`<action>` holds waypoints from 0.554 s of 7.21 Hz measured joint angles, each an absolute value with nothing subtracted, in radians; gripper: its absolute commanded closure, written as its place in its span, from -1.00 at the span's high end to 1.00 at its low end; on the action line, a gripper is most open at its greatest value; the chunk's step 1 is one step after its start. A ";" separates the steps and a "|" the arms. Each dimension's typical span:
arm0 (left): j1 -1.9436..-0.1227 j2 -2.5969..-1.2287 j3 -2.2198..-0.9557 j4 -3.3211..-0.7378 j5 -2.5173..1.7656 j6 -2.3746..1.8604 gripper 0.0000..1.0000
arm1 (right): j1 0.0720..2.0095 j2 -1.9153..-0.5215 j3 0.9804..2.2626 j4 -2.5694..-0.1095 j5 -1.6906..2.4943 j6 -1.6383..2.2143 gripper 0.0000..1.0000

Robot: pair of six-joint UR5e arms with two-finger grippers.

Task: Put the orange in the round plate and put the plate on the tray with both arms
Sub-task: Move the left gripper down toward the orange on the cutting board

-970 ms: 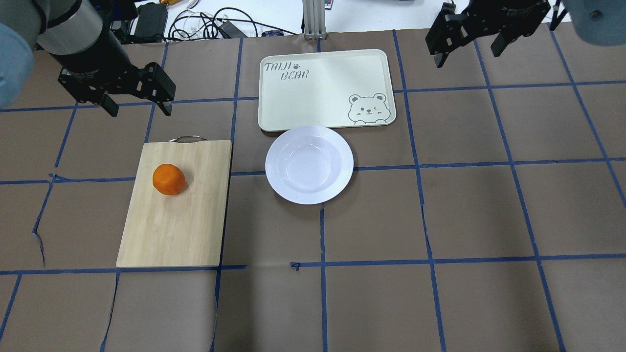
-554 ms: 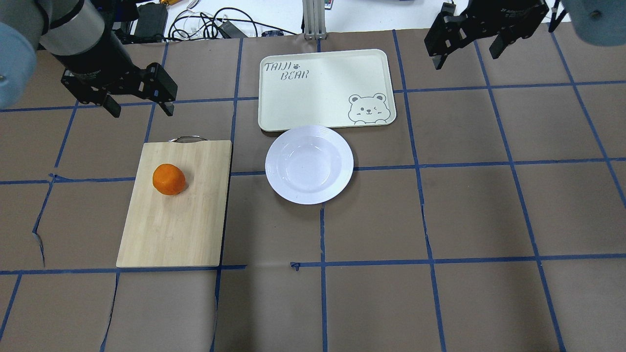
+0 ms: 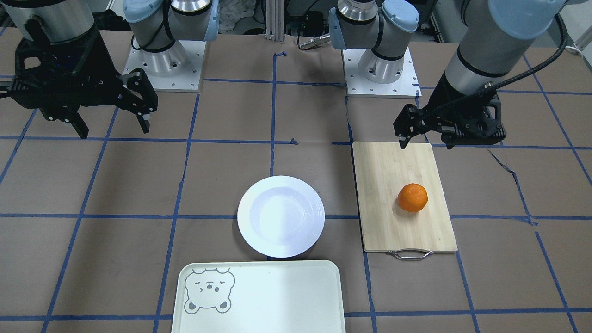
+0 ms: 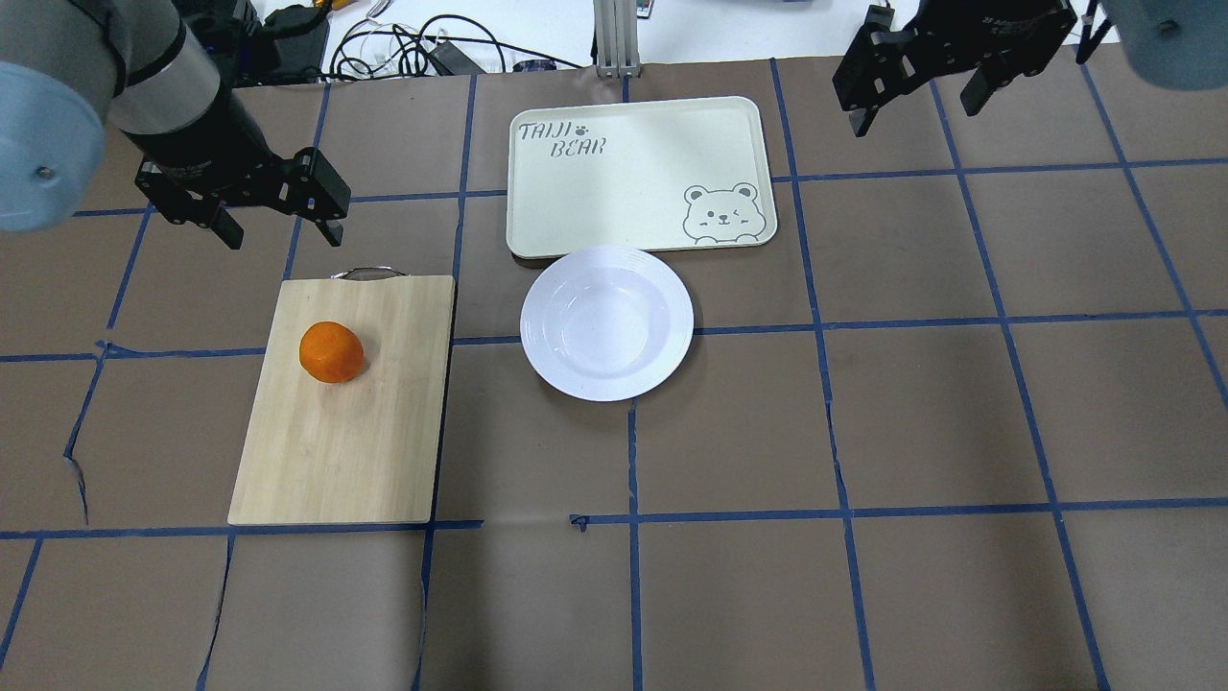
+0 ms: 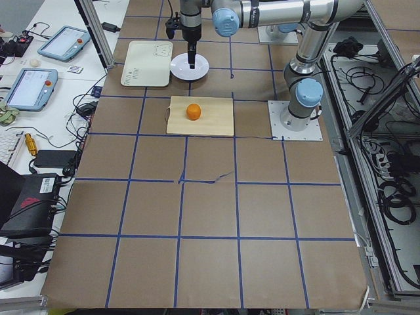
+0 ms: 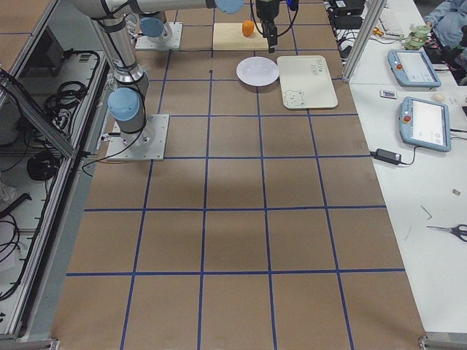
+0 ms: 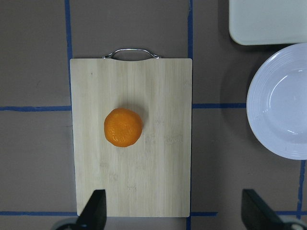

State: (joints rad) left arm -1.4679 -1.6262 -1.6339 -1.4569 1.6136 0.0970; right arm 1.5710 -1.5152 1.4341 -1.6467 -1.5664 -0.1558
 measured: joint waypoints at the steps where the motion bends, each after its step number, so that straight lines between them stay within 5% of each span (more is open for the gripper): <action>1: -1.451 -1.660 -1.677 -1.389 1.649 0.095 1.00 | 1.576 -1.518 1.434 -1.635 -1.563 -0.152 1.00; 4: -1.388 -1.741 -1.799 -1.199 1.648 0.092 1.00 | 1.591 -1.520 1.434 -1.587 -1.556 -0.135 1.00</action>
State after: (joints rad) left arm -1.3879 -1.7407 -1.7995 -1.1987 1.6481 0.0925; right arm 1.5908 -1.5205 1.4344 -1.5873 -1.5564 -0.1348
